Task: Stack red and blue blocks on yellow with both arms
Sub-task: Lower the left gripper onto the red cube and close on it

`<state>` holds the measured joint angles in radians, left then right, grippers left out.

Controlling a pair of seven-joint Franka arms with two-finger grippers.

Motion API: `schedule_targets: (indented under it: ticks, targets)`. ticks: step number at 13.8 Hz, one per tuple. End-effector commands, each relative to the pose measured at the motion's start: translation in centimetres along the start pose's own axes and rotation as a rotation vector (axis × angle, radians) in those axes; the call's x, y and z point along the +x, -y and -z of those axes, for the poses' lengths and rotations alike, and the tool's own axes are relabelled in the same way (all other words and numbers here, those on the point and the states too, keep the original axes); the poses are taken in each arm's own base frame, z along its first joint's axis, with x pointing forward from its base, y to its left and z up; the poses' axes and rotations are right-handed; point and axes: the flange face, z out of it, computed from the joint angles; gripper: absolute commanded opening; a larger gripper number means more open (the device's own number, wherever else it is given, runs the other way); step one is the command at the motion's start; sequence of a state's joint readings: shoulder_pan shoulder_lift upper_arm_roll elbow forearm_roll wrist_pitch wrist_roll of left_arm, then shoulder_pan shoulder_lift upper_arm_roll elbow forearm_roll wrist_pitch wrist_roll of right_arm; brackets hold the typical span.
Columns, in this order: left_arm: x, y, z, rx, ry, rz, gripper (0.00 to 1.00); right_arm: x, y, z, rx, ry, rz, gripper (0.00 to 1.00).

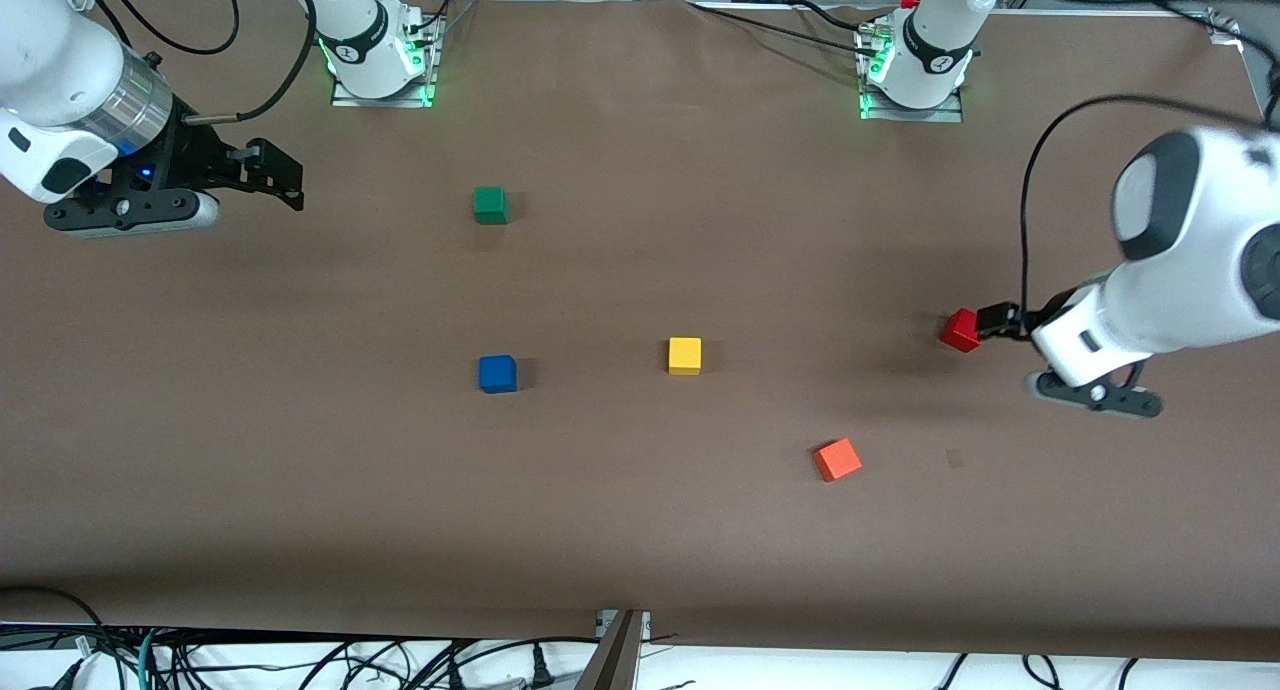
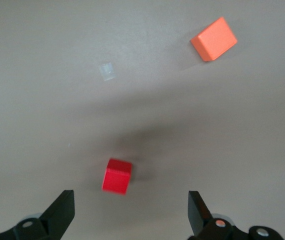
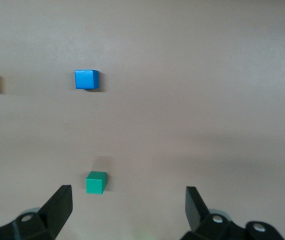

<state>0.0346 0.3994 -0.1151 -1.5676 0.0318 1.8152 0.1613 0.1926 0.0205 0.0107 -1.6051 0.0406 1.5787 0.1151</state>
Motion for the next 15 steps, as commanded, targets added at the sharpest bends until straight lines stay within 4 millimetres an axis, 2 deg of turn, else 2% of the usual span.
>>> schedule_targets:
  ticks: [1,4,5,7,9,13,15]
  targets:
    - [-1.5,1.3,-5.0,0.028,-0.039,-0.121,1.00,0.2,-0.1,0.5,-0.015,-0.009,0.012,1.00]
    - [-3.4,2.3,-11.3,0.041,-0.097,-0.198,1.00,0.2,-0.1,0.6,-0.018,-0.012,0.014,1.00]
    - [-4.0,2.4,-12.7,0.049,-0.120,-0.242,1.00,0.2,-0.2,0.5,-0.025,-0.011,0.014,1.00]
    - [-5.2,3.7,-15.1,0.056,-0.143,-0.283,1.00,0.3,-0.3,0.6,-0.031,-0.014,0.014,1.00]
    - [-6.1,3.7,-16.8,0.061,-0.153,-0.326,1.00,0.2,-0.3,0.5,-0.032,-0.011,0.012,1.00]
    - [-7.6,3.8,-18.9,0.054,-0.142,-0.321,1.00,0.1,-0.3,0.4,-0.034,0.000,0.012,1.00]
    - [-8.6,4.6,-20.0,0.053,-0.146,-0.304,1.00,0.1,-0.1,0.4,-0.027,-0.001,0.015,1.00]
